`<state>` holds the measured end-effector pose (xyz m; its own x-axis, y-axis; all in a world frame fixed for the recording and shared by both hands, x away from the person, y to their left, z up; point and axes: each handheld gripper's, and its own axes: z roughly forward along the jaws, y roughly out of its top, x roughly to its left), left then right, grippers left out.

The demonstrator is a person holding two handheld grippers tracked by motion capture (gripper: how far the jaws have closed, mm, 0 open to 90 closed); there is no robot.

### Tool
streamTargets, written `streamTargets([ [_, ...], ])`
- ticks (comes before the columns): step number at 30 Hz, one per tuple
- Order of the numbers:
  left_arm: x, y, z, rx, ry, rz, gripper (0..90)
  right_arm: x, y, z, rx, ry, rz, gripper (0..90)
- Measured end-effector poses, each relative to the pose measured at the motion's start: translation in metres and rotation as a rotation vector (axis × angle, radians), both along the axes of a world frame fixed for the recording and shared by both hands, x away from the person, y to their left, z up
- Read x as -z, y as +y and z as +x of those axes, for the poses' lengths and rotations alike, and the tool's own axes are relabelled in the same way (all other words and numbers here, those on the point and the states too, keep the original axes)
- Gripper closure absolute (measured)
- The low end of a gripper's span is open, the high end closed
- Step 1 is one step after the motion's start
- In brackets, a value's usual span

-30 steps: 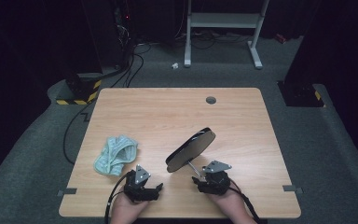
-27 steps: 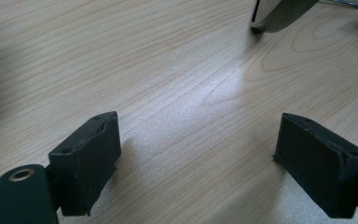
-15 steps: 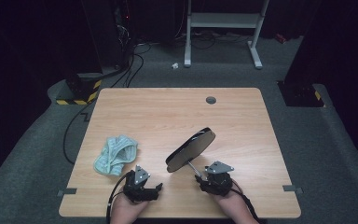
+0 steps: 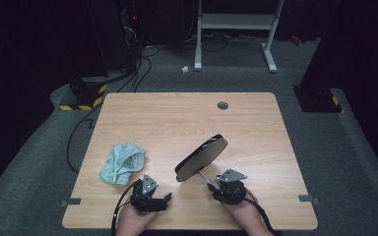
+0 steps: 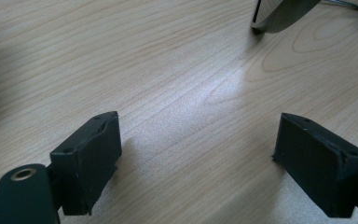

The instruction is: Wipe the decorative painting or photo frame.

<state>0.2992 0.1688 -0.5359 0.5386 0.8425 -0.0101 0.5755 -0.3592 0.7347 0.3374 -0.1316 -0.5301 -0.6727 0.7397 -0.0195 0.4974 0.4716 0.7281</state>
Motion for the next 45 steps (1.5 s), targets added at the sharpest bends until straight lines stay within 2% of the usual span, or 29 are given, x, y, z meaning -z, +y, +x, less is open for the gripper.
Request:
streamTargets([
  [7,0.000,0.000,0.000,-0.001,-0.001,0.000,15.0,0.000,-0.002,0.000,0.022,-0.002,0.005,55.3],
  [15,0.000,0.000,0.000,-0.006,-0.002,-0.002,16.1,0.000,-0.008,0.003,0.040,-0.005,0.003,56.7],
  [25,0.000,0.000,-0.001,-0.013,-0.006,-0.004,18.1,0.000,-0.013,0.012,0.052,-0.009,0.001,59.4],
  [32,0.000,0.001,-0.001,-0.017,-0.007,-0.003,18.8,0.000,-0.017,0.022,0.087,-0.011,0.004,61.2],
  [39,0.000,0.000,-0.001,-0.018,-0.007,-0.003,18.9,0.000,-0.024,0.027,0.107,-0.009,0.009,59.1],
  [43,0.000,0.001,-0.001,-0.017,-0.007,-0.003,19.1,-0.001,-0.030,0.023,0.112,-0.021,0.003,55.5],
  [45,0.000,0.001,-0.001,-0.015,-0.009,-0.006,19.6,-0.004,-0.034,0.019,0.112,-0.030,0.015,54.7],
])
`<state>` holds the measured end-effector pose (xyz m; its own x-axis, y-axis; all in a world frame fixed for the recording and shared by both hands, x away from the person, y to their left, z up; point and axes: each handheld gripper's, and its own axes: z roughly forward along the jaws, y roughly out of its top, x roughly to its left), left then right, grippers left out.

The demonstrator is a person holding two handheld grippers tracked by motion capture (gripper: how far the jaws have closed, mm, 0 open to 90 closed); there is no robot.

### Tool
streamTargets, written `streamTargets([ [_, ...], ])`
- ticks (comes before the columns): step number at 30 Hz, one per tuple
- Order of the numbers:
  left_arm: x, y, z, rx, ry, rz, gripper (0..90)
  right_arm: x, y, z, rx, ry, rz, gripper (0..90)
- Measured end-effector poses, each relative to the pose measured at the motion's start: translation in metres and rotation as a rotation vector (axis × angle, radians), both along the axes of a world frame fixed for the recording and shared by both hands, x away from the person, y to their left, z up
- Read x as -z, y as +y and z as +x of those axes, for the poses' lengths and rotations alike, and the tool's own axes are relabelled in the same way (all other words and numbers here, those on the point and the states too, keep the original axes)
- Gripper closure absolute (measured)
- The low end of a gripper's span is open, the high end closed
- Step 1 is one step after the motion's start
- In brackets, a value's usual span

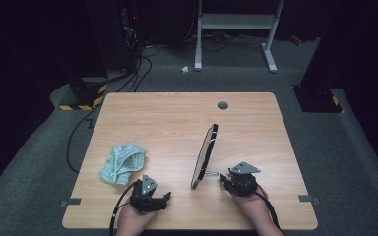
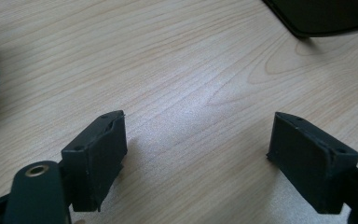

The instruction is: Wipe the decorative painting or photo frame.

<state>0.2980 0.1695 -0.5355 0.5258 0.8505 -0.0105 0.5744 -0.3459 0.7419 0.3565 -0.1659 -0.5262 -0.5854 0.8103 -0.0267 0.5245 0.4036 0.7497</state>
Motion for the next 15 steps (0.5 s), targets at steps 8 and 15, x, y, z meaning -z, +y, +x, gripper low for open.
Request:
streamTargets([
  [8,-0.002,0.000,-0.002,0.025,-0.014,-0.031,41.1,-0.004,-0.016,-0.020,0.016,-0.024,0.001,53.3],
  [15,-0.012,-0.031,0.000,0.078,-0.086,-0.018,51.2,-0.002,-0.031,-0.032,0.055,-0.015,0.005,53.2],
])
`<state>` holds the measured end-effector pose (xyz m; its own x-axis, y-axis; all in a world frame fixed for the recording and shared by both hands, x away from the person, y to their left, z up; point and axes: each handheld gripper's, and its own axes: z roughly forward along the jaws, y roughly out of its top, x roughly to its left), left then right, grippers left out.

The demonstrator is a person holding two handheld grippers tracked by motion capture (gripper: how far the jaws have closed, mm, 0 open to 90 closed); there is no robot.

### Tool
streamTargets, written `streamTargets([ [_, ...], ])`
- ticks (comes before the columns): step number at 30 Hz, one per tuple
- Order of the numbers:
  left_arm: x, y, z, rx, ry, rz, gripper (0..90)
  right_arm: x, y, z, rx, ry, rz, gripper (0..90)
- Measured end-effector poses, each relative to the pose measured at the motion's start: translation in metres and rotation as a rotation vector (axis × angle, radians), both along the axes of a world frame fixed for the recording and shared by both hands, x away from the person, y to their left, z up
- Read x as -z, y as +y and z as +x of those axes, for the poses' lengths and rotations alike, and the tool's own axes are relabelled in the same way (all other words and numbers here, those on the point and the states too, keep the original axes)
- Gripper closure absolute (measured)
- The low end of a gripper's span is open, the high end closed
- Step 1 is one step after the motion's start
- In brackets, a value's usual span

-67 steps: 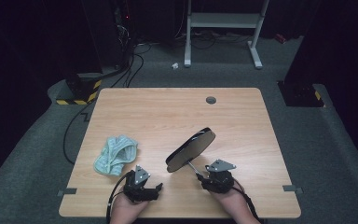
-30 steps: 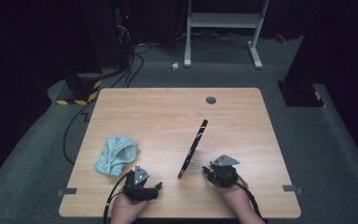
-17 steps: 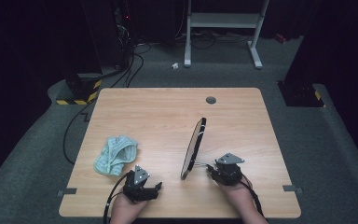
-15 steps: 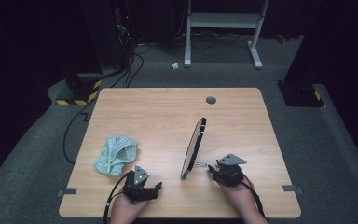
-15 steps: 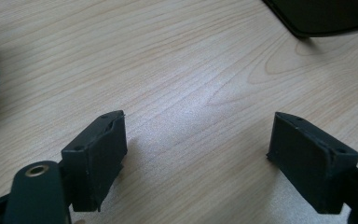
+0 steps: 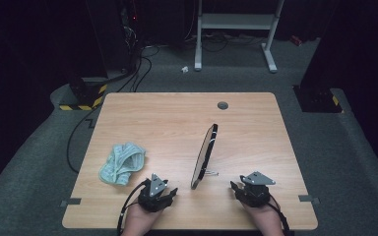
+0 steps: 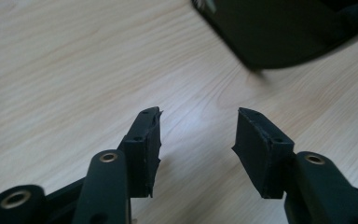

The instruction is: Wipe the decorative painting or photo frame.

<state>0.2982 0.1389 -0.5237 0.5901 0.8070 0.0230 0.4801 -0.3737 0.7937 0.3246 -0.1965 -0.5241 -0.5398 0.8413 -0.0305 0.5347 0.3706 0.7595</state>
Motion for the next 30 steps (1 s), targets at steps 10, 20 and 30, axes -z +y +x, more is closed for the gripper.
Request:
streamTargets([
  [10,-0.008,-0.021,0.005,0.010,-0.033,-0.034,51.3,-0.001,-0.006,-0.015,0.023,-0.005,0.002,52.6],
  [20,-0.011,-0.028,0.003,0.039,-0.036,-0.042,48.3,0.001,-0.003,-0.021,0.014,-0.006,-0.014,52.1],
  [30,-0.010,-0.037,0.003,0.054,-0.025,-0.044,43.2,0.001,-0.004,-0.025,0.027,-0.008,-0.012,47.3],
])
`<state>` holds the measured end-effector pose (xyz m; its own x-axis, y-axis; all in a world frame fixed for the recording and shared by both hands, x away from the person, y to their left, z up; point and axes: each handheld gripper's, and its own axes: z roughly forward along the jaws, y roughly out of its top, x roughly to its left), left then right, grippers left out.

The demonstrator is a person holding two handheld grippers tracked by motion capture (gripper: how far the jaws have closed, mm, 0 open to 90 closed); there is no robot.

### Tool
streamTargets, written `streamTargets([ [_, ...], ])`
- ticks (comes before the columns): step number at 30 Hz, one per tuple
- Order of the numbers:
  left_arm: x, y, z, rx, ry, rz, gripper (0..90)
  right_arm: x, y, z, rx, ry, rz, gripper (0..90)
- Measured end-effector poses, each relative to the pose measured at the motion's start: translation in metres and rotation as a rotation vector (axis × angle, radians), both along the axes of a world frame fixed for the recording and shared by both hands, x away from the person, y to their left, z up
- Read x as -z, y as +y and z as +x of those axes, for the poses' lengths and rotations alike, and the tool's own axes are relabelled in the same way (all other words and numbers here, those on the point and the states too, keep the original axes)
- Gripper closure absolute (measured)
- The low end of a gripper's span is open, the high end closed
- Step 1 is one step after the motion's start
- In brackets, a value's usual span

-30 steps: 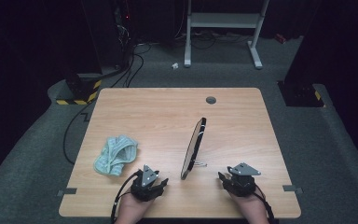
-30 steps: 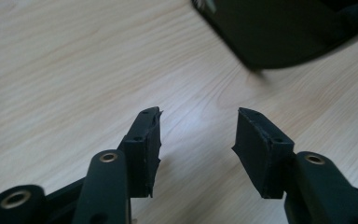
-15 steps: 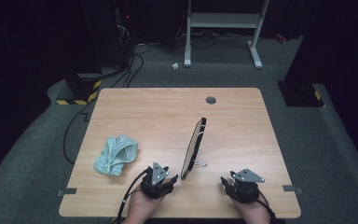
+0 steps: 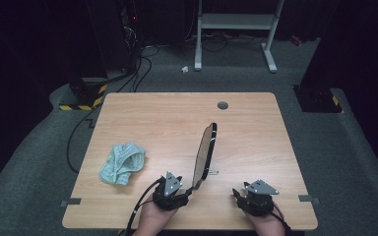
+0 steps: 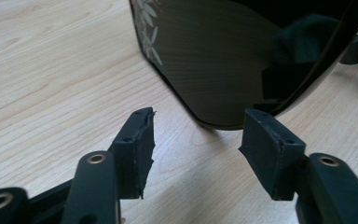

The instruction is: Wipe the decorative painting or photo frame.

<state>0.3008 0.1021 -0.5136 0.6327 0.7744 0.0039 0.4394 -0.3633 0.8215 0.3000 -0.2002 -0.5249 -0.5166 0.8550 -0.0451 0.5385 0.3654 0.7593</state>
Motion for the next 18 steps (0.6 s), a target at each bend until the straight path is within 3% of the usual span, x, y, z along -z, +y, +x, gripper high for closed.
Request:
streamTargets([
  [11,0.002,-0.015,0.001,0.030,0.003,0.001,41.0,0.000,0.000,-0.004,0.003,0.000,0.008,44.8],
  [18,0.004,-0.006,0.004,0.009,0.006,0.029,36.4,-0.001,0.004,-0.005,-0.010,0.008,0.018,43.1],
])
